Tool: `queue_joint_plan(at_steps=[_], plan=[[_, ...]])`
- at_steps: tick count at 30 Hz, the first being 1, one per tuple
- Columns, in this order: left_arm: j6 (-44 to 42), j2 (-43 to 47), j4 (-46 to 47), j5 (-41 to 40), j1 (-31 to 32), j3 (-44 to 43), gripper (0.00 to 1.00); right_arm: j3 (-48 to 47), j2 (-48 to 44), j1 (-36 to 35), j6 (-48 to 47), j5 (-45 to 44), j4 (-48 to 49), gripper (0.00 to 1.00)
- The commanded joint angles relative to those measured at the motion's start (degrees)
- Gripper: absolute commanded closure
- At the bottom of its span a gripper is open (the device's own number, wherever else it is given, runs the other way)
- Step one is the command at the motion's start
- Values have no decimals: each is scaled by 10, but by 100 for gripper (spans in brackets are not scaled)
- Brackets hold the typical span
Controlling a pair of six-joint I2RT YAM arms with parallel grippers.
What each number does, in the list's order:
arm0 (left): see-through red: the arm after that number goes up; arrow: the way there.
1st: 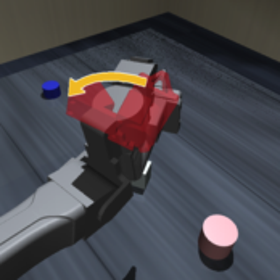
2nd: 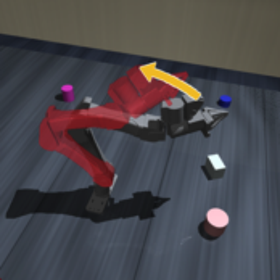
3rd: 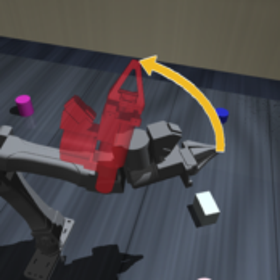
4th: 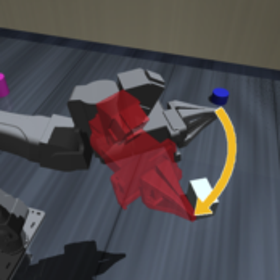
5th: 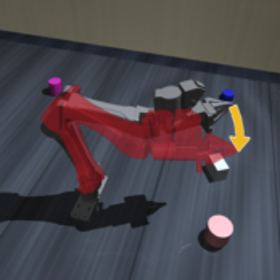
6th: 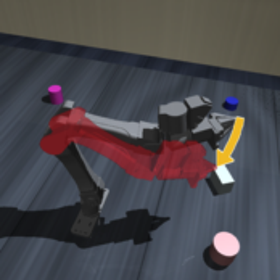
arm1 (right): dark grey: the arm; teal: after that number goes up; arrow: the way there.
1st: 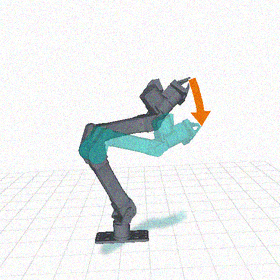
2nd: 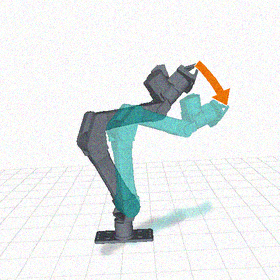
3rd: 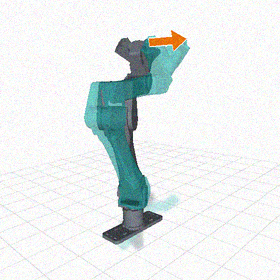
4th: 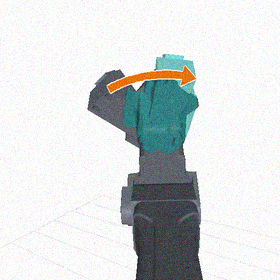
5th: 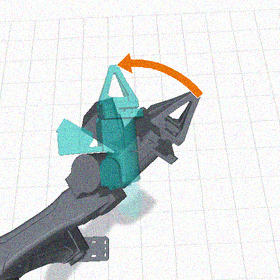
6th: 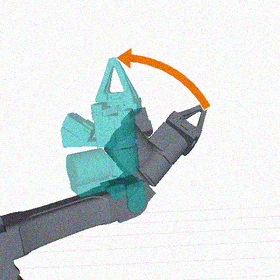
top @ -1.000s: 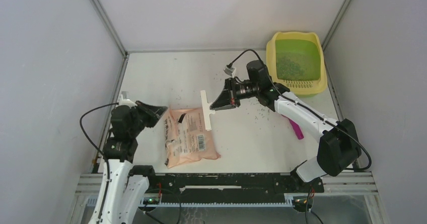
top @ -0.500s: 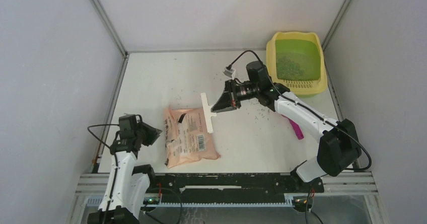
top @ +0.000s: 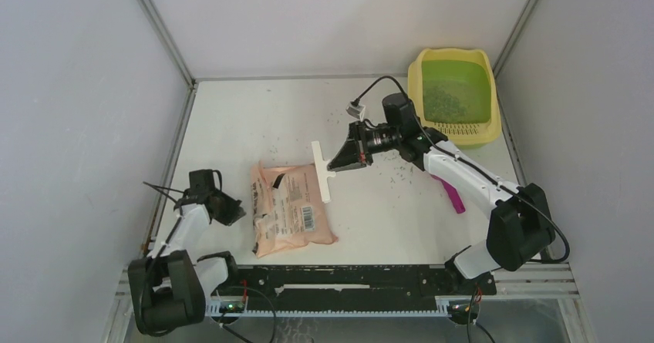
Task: Fill the litter box with clean litter
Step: Clamp the cat litter bag at the center of the board.
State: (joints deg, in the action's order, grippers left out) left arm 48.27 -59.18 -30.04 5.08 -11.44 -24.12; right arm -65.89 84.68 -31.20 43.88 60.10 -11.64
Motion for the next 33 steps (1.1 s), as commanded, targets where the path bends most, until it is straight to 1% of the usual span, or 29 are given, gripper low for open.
queue_joint_plan(at_steps=[1,9,17,24,33], plan=[[-61,-43,52,19,-4,-15,100,8,-30,19,-5,24,35,100],[-84,-85,99,49,-3,20,100,34,-25,31,12,33,77,100],[-81,-60,115,89,-1,34,100,36,-24,33,12,35,78,100],[-75,-48,148,142,9,49,96,36,-27,31,10,30,73,100],[-61,-6,143,168,18,53,96,36,-30,31,11,28,71,100]])
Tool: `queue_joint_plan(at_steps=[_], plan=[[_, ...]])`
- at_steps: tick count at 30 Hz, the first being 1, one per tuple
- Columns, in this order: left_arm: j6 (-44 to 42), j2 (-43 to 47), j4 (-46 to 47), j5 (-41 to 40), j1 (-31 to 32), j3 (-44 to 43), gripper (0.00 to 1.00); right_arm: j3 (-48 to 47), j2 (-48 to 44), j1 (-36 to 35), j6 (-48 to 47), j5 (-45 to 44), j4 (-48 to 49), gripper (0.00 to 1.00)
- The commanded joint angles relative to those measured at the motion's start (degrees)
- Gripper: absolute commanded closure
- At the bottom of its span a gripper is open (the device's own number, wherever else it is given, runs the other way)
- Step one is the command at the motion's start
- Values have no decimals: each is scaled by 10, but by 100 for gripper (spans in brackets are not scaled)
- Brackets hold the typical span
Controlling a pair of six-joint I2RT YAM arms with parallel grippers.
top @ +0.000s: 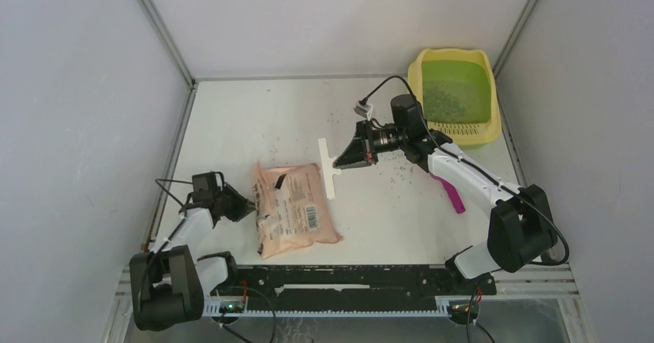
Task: Fill the litter box with clean litter
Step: Clamp the cat litter bag at the center of the board.
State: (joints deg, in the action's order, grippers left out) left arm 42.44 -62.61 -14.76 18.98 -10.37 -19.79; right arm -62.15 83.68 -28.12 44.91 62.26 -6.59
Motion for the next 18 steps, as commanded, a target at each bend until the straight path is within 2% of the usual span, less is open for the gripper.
queue_joint_plan(at_steps=[1,13,18], plan=[[-1,36,-12,32,7,8,96,-1,-20,-1,2,6,21,100],[33,108,-32,66,24,-29,93,-3,-26,-4,14,-3,28,100],[54,112,-25,66,58,-50,93,-30,-27,-15,-18,-26,-33,100]])
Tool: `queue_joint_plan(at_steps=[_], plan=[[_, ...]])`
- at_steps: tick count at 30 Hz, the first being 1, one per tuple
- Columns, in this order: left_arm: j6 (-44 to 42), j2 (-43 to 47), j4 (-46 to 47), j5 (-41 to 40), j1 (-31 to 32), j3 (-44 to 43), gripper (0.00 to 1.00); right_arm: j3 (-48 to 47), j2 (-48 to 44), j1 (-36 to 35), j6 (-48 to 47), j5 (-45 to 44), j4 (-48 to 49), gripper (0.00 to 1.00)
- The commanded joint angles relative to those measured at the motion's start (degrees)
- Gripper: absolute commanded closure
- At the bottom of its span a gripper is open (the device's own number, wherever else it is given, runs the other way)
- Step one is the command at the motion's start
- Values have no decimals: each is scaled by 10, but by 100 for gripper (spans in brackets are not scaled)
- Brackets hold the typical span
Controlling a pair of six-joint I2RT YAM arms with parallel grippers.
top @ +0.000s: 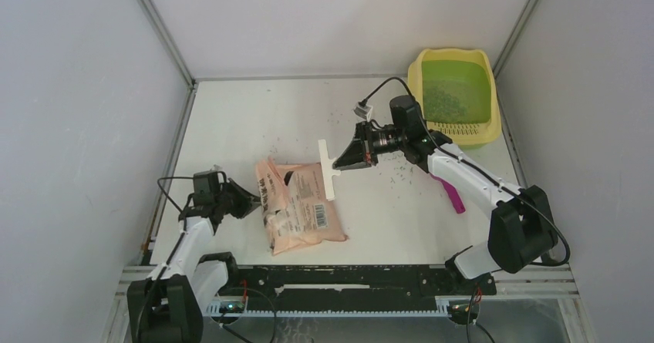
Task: Fill the litter box with clean litter
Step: Clamp the cat litter bag at the center of the board.
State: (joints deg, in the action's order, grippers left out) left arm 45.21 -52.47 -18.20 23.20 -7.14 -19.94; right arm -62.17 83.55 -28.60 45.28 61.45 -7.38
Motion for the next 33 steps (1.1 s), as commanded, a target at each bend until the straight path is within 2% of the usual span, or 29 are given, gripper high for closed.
queue_joint_plan(at_steps=[1,12,17,26,33], plan=[[32,10,14,25,33,-51,93,-37,-26,-14,-30,-24,-40,100],[78,29,30,32,89,-102,92,-197,-11,-73,-162,-150,-292,100],[96,8,59,27,120,-124,91,-278,16,-110,-199,-218,-387,100],[143,-44,140,5,202,-135,91,-340,43,-146,-200,-284,-448,100],[158,-81,173,-6,253,-168,91,-434,86,-172,-201,-347,-542,100]])
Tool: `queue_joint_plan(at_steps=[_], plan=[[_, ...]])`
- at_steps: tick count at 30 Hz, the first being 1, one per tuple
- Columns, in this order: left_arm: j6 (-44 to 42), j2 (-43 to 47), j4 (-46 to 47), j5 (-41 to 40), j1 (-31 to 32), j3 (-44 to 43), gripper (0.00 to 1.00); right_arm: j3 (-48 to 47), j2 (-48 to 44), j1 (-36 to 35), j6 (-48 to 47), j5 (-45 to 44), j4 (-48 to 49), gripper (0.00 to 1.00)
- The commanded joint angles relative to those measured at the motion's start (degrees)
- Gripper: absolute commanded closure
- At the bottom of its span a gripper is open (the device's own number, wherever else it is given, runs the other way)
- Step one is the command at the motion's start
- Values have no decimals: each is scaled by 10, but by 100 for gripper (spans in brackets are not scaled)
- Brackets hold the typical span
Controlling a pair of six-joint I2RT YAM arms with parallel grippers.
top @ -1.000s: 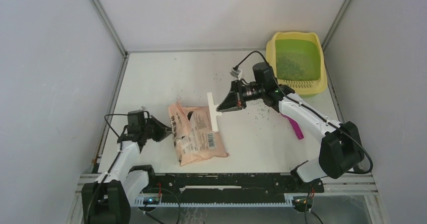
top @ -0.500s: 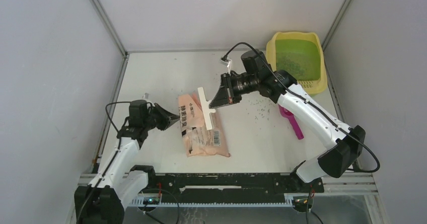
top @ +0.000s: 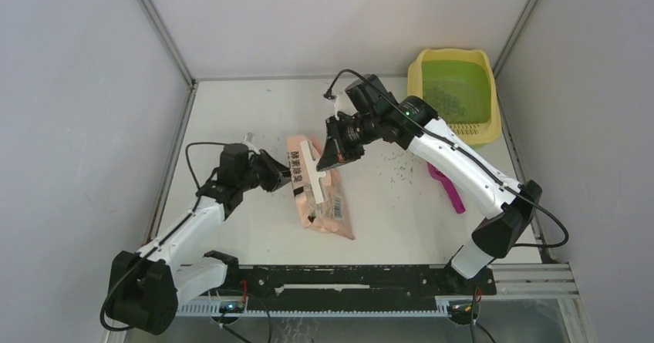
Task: Fill the litter box with clean litter
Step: Clamp the cat litter bag at the center of the board.
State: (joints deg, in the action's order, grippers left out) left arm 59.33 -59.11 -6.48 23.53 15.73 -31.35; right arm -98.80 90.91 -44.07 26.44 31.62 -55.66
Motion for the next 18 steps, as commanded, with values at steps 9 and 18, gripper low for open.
queue_joint_plan(at_steps=[9,18], plan=[[29,-54,105,-4,56,-75,91,-216,84,-73,-11,-166,-194,100],[43,-88,152,2,80,-79,91,-270,118,-105,-5,-269,-282,100]])
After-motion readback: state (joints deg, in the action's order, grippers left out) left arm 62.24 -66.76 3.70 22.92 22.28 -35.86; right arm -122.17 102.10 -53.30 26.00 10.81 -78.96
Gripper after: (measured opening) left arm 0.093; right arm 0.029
